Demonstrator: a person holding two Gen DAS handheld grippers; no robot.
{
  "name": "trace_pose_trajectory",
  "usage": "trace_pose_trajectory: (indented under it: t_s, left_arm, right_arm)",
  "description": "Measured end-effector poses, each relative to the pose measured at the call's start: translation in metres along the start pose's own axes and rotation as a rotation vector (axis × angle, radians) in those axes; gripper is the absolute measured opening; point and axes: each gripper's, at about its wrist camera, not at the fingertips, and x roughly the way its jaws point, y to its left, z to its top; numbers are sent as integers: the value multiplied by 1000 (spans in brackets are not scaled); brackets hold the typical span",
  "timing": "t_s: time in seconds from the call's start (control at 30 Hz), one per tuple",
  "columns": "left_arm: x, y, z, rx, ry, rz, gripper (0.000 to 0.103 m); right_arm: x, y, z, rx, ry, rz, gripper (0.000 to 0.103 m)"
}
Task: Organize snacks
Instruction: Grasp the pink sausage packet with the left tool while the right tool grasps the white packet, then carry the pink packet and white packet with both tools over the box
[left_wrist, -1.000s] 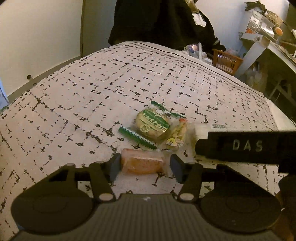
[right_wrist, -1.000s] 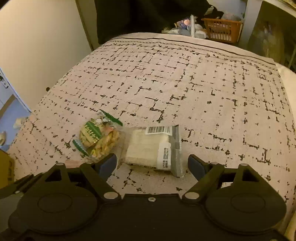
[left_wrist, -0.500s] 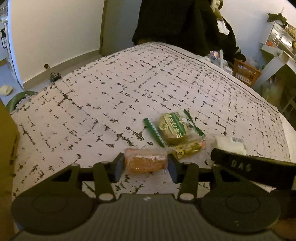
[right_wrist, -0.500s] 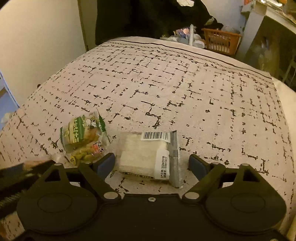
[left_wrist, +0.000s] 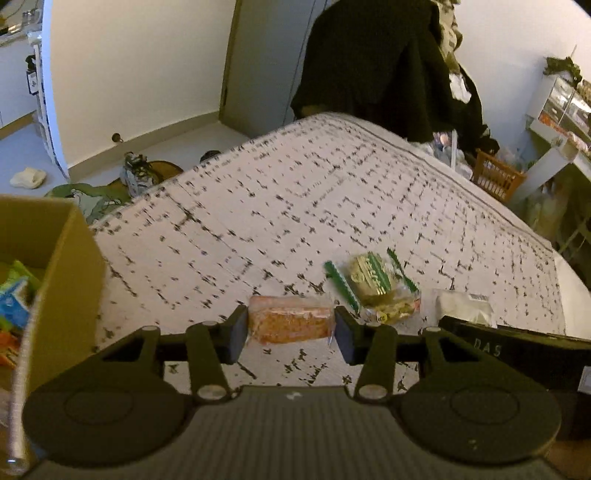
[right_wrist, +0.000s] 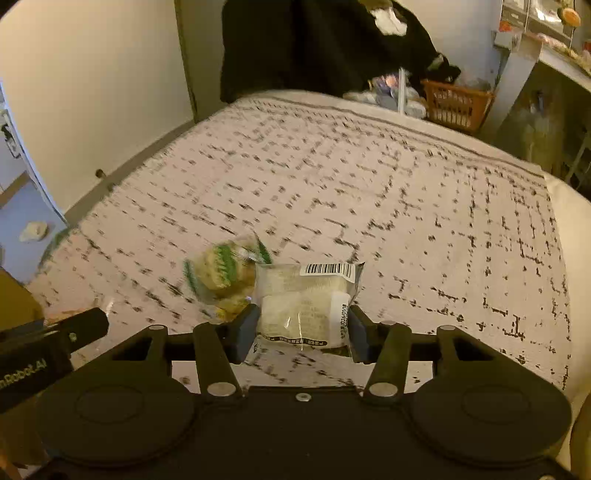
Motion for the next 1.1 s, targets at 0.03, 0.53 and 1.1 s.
trace_pose_trajectory:
  t_s: [0.03, 0.53, 1.1]
  left_arm:
    - [-4, 1, 1, 0, -5, 2, 48]
    - [-60, 35, 22, -60, -74, 14, 48]
    - [-122, 117, 29, -212, -176, 136, 48]
  right_arm:
    - [-4, 3, 2, -1, -9, 1, 51]
    - [-60, 46, -6, 110, -111, 113, 51]
    - [-79, 123, -26, 37, -133, 240, 51]
